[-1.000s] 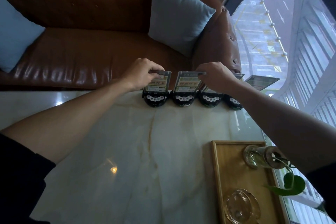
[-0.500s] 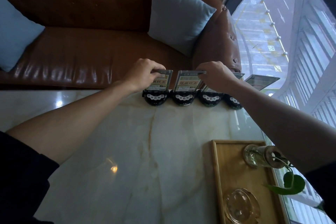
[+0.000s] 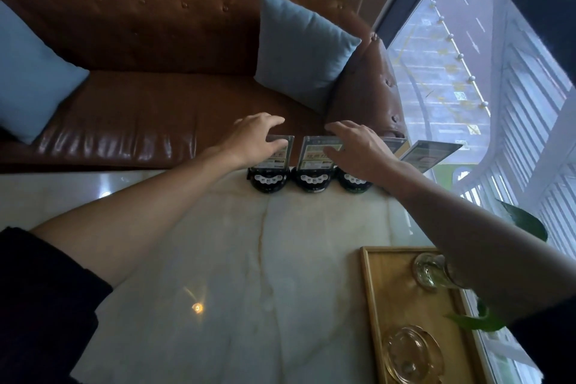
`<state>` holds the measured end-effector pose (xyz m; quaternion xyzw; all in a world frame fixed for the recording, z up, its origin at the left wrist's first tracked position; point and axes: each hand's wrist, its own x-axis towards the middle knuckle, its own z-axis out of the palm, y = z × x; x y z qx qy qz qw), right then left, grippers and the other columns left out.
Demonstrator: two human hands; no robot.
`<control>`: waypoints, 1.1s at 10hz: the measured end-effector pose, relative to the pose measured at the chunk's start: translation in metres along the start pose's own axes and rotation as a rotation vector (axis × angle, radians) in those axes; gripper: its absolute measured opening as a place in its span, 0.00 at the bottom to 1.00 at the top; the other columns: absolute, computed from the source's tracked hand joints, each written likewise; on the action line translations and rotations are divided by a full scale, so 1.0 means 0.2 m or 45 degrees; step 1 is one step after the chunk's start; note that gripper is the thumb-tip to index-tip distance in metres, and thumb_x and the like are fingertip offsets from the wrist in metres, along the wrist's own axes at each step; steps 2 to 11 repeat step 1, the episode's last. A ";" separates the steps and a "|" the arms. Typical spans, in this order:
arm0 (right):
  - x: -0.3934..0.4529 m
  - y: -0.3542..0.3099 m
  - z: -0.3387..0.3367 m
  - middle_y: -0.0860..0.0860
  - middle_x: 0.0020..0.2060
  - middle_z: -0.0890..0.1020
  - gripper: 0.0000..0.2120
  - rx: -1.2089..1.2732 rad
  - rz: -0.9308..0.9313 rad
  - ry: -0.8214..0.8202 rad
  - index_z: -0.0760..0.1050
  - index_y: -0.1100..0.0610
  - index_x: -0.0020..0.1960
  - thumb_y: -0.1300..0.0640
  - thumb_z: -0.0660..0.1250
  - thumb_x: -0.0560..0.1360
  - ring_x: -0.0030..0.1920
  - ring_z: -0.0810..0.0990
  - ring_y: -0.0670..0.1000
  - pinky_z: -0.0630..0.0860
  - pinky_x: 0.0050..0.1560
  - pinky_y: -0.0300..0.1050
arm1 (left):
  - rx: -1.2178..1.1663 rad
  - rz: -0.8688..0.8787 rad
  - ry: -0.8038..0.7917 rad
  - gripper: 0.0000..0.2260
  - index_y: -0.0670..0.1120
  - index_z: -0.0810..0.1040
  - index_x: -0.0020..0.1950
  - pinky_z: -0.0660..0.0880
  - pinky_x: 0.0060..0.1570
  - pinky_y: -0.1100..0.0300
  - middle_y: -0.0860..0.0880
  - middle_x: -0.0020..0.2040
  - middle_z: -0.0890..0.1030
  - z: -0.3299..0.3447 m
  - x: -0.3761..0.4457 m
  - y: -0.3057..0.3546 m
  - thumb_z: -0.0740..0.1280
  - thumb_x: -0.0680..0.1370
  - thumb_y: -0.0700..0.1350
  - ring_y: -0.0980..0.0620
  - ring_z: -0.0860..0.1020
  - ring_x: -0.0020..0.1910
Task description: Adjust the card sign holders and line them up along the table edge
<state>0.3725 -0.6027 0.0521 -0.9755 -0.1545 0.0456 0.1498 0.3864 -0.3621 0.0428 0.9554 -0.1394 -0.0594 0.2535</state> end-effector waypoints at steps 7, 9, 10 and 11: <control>-0.06 -0.05 0.02 0.56 0.67 0.78 0.24 0.036 -0.003 0.054 0.73 0.55 0.70 0.46 0.65 0.77 0.64 0.78 0.59 0.71 0.67 0.54 | 0.049 -0.024 -0.028 0.30 0.45 0.70 0.73 0.70 0.67 0.48 0.45 0.71 0.75 -0.01 -0.06 0.04 0.67 0.76 0.59 0.44 0.73 0.69; -0.06 -0.05 0.02 0.56 0.67 0.78 0.24 0.036 -0.003 0.054 0.73 0.55 0.70 0.46 0.65 0.77 0.64 0.78 0.59 0.71 0.67 0.54 | 0.049 -0.024 -0.028 0.30 0.45 0.70 0.73 0.70 0.67 0.48 0.45 0.71 0.75 -0.01 -0.06 0.04 0.67 0.76 0.59 0.44 0.73 0.69; -0.06 -0.05 0.02 0.56 0.67 0.78 0.24 0.036 -0.003 0.054 0.73 0.55 0.70 0.46 0.65 0.77 0.64 0.78 0.59 0.71 0.67 0.54 | 0.049 -0.024 -0.028 0.30 0.45 0.70 0.73 0.70 0.67 0.48 0.45 0.71 0.75 -0.01 -0.06 0.04 0.67 0.76 0.59 0.44 0.73 0.69; -0.06 -0.05 0.02 0.56 0.67 0.78 0.24 0.036 -0.003 0.054 0.73 0.55 0.70 0.46 0.65 0.77 0.64 0.78 0.59 0.71 0.67 0.54 | 0.049 -0.024 -0.028 0.30 0.45 0.70 0.73 0.70 0.67 0.48 0.45 0.71 0.75 -0.01 -0.06 0.04 0.67 0.76 0.59 0.44 0.73 0.69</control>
